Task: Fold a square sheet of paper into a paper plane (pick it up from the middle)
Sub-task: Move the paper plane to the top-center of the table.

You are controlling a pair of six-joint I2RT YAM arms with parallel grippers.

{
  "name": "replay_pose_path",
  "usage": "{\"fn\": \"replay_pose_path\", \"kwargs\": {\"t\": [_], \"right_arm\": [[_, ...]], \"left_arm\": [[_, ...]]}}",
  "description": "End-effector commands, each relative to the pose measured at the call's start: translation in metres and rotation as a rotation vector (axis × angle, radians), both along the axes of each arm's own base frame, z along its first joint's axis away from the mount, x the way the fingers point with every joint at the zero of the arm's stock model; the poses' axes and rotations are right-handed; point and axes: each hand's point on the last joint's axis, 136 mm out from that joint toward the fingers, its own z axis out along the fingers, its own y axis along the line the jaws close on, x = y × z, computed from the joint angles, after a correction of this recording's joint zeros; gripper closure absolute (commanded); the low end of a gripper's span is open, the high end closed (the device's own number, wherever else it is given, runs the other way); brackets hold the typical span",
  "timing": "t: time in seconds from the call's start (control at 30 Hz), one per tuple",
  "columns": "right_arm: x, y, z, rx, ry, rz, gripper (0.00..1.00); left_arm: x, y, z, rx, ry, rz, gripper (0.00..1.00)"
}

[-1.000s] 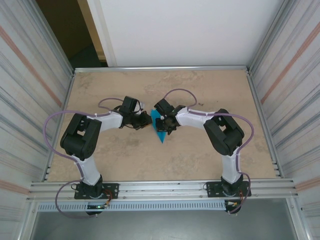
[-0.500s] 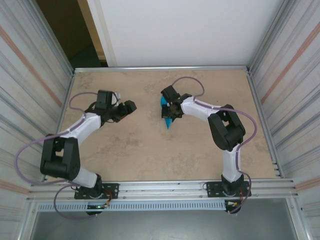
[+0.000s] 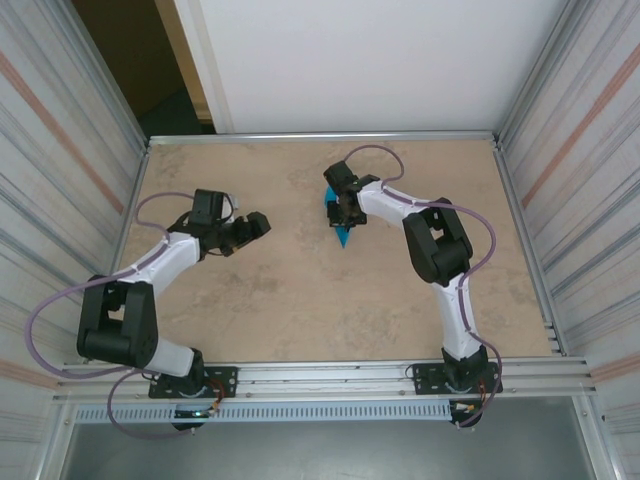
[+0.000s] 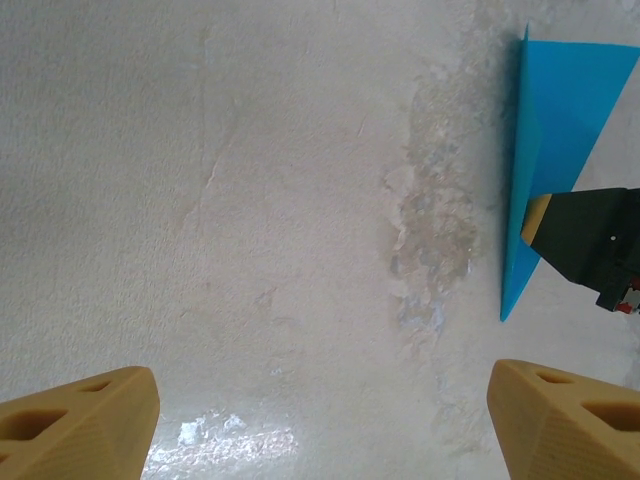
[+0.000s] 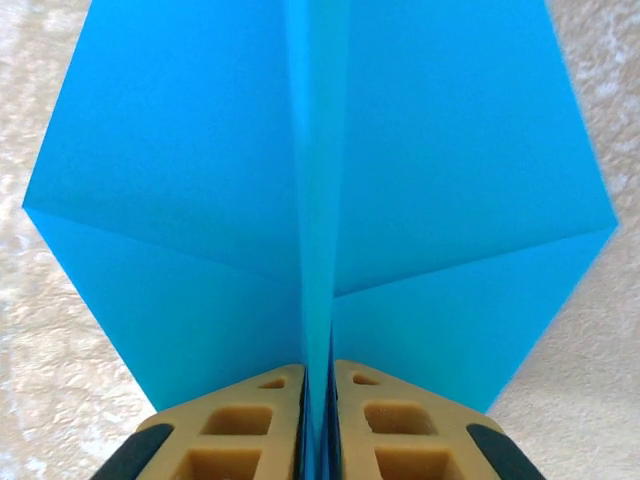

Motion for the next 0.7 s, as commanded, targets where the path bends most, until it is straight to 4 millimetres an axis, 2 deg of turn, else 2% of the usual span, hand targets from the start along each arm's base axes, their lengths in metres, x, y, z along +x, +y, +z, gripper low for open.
{"fn": "replay_pose_path", "kwargs": {"t": [0.0,0.17,0.43,0.53,0.67], "right_arm": [[-0.002,-0.006,-0.012,-0.047,0.03,0.014,0.81],[-0.008,-0.01,-0.027,-0.069,0.06,0.011,0.77],[-0.021,-0.018,-0.048,-0.117,0.1,0.013,0.78],[-0.018,-0.022,-0.045,-0.125,0.089,0.004,0.78],[-0.005,-0.024,-0.033,-0.102,0.052,-0.017,0.76]], "left_arm": [[-0.001,0.0,-0.007,-0.006,0.009,-0.011,0.14],[-0.001,-0.001,-0.011,-0.013,0.02,-0.013,0.14],[-0.001,-0.003,-0.018,-0.023,0.038,-0.009,0.14],[0.0,-0.003,-0.017,-0.023,0.035,-0.009,0.14],[0.001,-0.002,-0.013,-0.017,0.028,-0.012,0.13]]}}
